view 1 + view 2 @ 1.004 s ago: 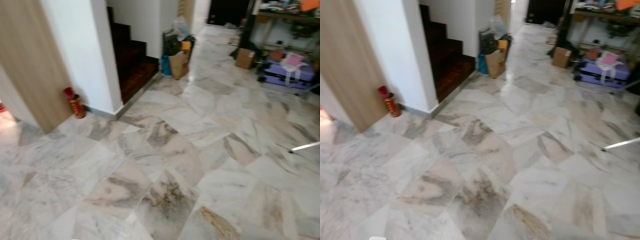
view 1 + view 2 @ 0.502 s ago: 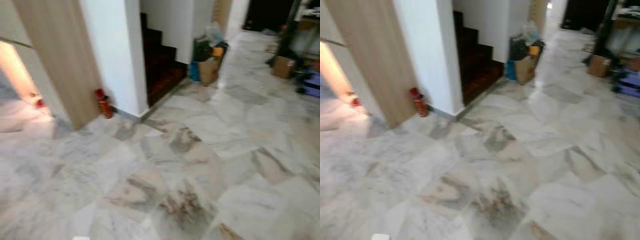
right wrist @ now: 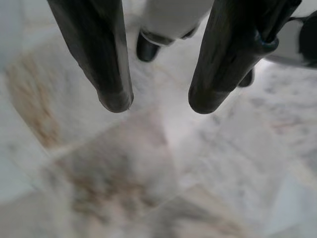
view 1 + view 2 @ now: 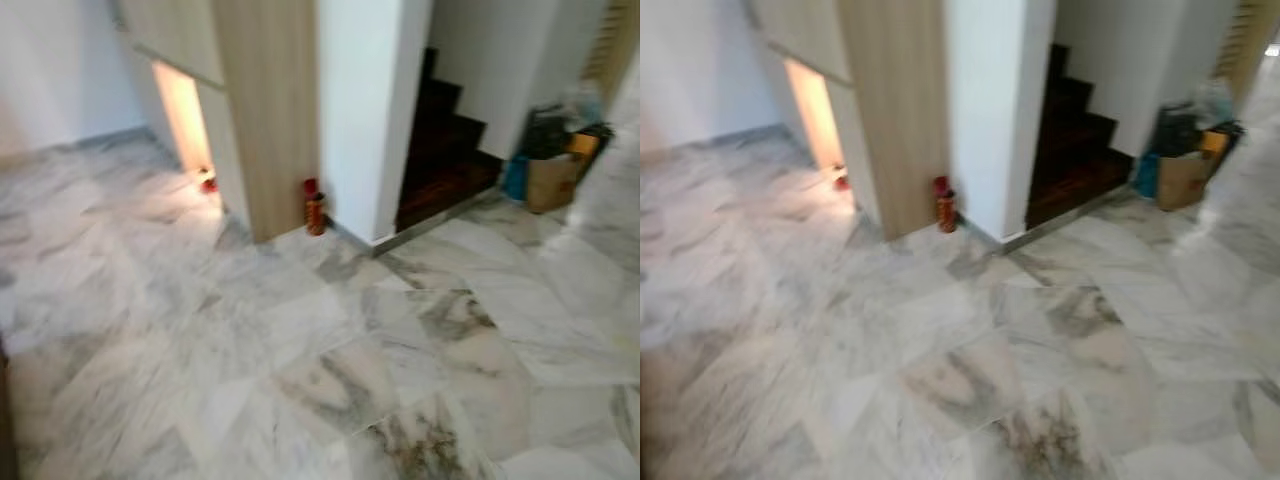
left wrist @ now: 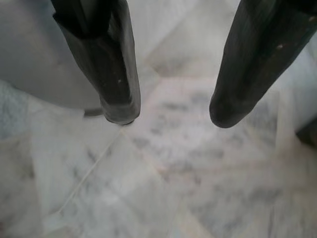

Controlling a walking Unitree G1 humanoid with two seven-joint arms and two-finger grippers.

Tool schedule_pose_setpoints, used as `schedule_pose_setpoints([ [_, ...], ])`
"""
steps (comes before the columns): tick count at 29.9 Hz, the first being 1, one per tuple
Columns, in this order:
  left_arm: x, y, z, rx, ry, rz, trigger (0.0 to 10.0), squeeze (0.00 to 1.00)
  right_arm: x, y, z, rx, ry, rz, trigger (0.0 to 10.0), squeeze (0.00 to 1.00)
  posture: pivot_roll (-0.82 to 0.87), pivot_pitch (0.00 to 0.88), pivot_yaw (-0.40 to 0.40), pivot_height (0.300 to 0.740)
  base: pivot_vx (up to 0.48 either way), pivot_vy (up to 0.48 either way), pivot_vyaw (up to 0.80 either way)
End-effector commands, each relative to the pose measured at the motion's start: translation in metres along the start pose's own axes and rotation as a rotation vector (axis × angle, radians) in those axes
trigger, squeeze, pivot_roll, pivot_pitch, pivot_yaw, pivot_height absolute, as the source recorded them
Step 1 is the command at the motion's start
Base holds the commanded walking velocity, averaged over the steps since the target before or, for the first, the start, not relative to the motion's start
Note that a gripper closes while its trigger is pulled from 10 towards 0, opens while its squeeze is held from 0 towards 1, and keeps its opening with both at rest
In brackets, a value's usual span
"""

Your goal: Move the pillow to the sofa from floor

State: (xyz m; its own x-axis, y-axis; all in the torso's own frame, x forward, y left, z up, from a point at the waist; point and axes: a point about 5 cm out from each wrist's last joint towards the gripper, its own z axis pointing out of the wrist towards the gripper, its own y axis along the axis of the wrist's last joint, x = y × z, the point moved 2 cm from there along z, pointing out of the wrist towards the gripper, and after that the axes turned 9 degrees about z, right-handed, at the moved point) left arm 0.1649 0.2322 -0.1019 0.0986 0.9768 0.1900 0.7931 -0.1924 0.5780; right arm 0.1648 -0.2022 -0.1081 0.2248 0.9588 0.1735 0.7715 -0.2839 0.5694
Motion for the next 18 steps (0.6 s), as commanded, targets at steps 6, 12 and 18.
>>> schedule_pose_setpoints([
  [6, -0.021, 0.041, 0.013, 0.011, -0.161, 0.157, 10.0, 0.0, -0.001, -0.006, 0.0, -0.014, -0.117, 0.158, 10.0, 0.0, -0.09, 0.033, 0.043, 0.74, 0.0, 0.0, 0.8],
  [12, -0.02, 0.038, 0.012, 0.015, -0.152, 0.15, 10.0, 0.0, 0.0, -0.006, 0.0, -0.008, -0.103, 0.137, 10.0, 0.0, -0.07, 0.034, 0.032, 0.74, 0.0, 0.0, 0.8],
  [18, -0.02, 0.031, 0.011, 0.028, -0.151, 0.152, 10.0, 0.0, 0.004, -0.004, 0.002, -0.006, -0.088, 0.117, 10.0, 0.0, -0.07, 0.041, 0.026, 0.74, 0.0, 0.0, 0.8],
])
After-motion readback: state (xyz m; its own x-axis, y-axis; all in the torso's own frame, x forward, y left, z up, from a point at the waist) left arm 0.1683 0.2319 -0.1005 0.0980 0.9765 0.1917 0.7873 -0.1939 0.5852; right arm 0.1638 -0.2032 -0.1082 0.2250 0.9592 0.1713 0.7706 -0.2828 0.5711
